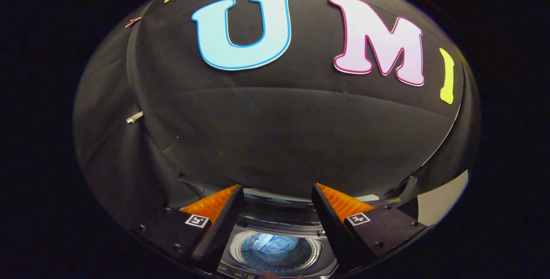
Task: Put the clothes into the washing machine and then close the washing machine lid.
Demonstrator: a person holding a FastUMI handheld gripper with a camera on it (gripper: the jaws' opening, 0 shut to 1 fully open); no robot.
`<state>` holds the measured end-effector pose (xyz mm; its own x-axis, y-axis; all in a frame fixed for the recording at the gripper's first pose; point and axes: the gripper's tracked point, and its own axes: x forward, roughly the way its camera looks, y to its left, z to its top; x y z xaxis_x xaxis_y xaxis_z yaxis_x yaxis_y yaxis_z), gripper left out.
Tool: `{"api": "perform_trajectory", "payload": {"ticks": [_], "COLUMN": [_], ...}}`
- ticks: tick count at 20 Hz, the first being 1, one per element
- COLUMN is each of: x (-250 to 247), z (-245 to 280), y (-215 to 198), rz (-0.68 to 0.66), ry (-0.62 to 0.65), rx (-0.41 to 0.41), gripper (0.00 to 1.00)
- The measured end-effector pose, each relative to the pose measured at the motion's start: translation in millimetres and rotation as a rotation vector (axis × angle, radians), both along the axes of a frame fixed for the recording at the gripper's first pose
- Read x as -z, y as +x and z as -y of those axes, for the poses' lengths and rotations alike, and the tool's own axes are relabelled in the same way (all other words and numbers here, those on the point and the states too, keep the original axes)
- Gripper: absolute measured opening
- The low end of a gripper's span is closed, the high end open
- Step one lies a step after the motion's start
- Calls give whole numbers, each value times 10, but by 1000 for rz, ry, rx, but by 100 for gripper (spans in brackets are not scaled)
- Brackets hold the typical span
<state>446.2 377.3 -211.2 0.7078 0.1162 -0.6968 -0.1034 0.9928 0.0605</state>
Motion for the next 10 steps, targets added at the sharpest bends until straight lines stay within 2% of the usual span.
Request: {"api": "perform_trajectory", "payload": {"ticks": [3, 7, 10], "x": [78, 51, 30], "z": [46, 51, 49], "y": [43, -55, -110], "rz": [-2, 7, 54], "ry": [4, -16, -6], "rx": [21, 11, 19], "gripper": [100, 100, 100]}}
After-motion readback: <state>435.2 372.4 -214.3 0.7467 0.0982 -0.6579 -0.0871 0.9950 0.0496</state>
